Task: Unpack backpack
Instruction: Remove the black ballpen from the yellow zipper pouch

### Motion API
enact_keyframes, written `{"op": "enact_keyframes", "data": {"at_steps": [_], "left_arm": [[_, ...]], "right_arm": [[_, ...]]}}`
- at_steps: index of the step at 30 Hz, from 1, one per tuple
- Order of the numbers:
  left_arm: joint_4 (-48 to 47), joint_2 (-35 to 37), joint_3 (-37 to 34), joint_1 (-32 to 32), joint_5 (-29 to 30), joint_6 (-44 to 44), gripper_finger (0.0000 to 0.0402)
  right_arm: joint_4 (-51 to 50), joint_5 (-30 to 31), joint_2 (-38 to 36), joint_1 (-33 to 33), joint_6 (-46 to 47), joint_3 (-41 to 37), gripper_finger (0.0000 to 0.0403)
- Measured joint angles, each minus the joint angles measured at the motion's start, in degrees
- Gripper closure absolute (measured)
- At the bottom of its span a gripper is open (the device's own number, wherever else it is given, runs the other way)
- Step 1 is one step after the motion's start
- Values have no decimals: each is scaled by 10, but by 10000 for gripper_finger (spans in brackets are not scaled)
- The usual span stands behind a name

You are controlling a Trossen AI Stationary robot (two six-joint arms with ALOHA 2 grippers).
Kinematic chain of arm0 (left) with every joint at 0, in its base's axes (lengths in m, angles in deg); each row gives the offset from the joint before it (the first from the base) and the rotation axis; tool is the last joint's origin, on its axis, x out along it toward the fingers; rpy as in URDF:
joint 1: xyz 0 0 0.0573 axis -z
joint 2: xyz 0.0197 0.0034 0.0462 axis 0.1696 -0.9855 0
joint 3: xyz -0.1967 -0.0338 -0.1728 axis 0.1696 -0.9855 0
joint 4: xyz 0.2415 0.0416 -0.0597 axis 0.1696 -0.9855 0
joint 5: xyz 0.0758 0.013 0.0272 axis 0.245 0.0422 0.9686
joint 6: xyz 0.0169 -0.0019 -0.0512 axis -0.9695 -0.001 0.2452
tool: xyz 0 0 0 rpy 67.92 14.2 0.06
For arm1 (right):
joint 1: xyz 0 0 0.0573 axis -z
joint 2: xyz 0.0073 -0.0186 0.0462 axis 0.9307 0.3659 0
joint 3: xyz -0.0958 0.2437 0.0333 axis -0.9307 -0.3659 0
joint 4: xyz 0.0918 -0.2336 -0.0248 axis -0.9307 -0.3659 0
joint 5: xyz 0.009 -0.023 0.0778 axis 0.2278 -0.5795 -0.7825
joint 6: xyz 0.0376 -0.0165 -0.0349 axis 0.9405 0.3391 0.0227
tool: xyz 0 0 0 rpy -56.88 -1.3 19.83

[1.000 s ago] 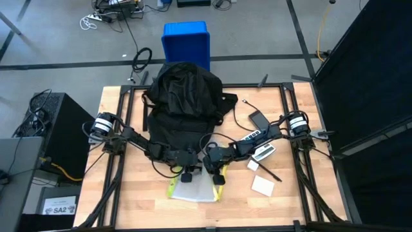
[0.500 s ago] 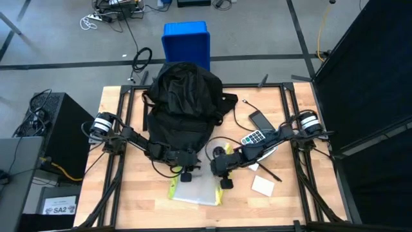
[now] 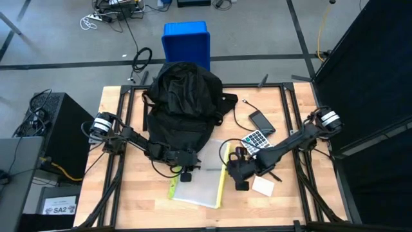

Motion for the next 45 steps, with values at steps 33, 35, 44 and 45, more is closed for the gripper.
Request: {"op": "enact_keyframes", "data": {"at_steps": [33, 35, 44, 45], "left_arm": [[9, -2, -2, 0, 1, 2, 315], [10, -2, -2, 0, 1, 2, 315], [12, -2, -2, 0, 1, 0, 315], [14, -2, -2, 0, 2, -4, 315]], "right_arm": [[-372, 49, -150, -53, 354, -36, 314], [-369, 47, -150, -54, 354, -36, 288], [-204, 120, -147, -54, 278, -39, 209], [-159, 131, -146, -54, 248, -44, 208]]}}
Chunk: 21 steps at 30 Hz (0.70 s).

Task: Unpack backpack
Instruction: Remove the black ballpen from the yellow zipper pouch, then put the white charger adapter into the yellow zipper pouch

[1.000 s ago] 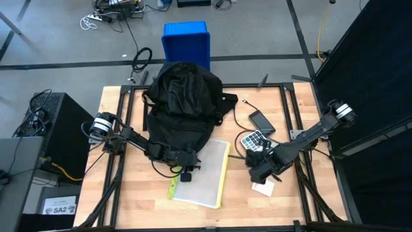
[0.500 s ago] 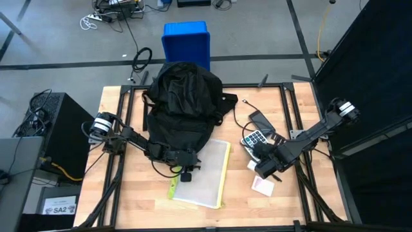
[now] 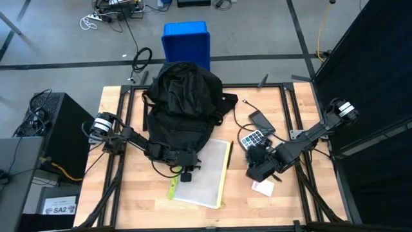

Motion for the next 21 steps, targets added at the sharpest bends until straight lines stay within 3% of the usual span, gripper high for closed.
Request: {"op": "enact_keyframes", "data": {"at_steps": [5, 9, 15, 21], "left_arm": [[17, 1, -1, 0, 8, -23, 315], [40, 10, -1, 1, 15, -38, 315], [80, 30, 0, 1, 42, -54, 315], [91, 86, 0, 1, 49, -69, 315]], "right_arm": [[235, 21, 0, 5, -170, -48, 222], [365, 50, 0, 18, -263, -94, 244], [527, 109, 0, 50, -312, -170, 278], [694, 111, 0, 82, -352, -241, 304]]}}
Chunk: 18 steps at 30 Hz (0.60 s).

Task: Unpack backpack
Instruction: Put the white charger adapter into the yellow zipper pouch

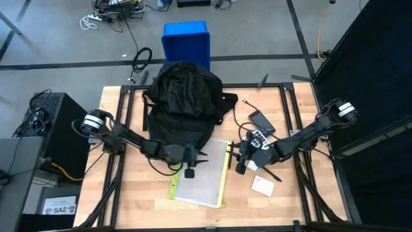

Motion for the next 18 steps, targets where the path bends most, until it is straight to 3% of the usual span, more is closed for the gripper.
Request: {"op": "enact_keyframes", "data": {"at_steps": [8, 18], "left_arm": [[-73, 101, 1, 3, 0, 1, 315], [-91, 73, -23, 7, 17, 78, 314]], "right_arm": [[65, 0, 0, 23, -29, -13, 326], [79, -13, 0, 25, -34, -13, 342]]}}
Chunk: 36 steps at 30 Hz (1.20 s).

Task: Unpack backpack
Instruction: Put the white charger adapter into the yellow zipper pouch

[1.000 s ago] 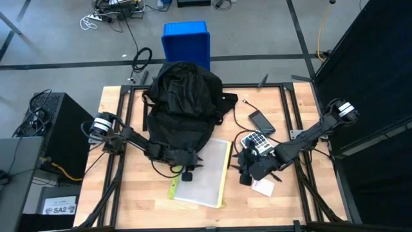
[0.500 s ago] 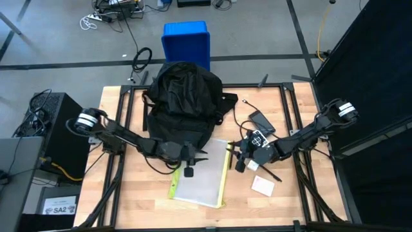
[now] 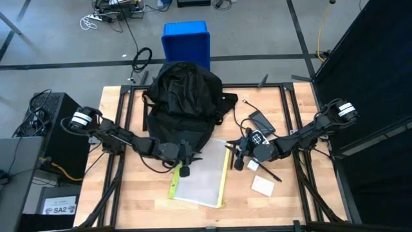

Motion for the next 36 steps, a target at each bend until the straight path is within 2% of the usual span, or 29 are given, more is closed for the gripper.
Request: {"op": "enact_keyframes", "data": {"at_steps": [10, 17, 22, 31, 36], "left_arm": [[57, -1, 0, 0, 9, -2, 314], [60, -1, 0, 0, 13, -1, 314], [53, -2, 0, 2, 14, 42, 314], [63, -82, 2, 41, 13, 140, 314], [135, -122, 3, 64, 13, 180, 314]], "right_arm": [[4, -14, 0, -1, 27, 0, 331], [18, -17, 0, -6, 40, 0, 335], [14, -18, 0, -24, 69, 0, 342], [14, -12, 0, -90, 141, 0, 334], [17, 9, 0, -131, 168, 0, 336]]}}
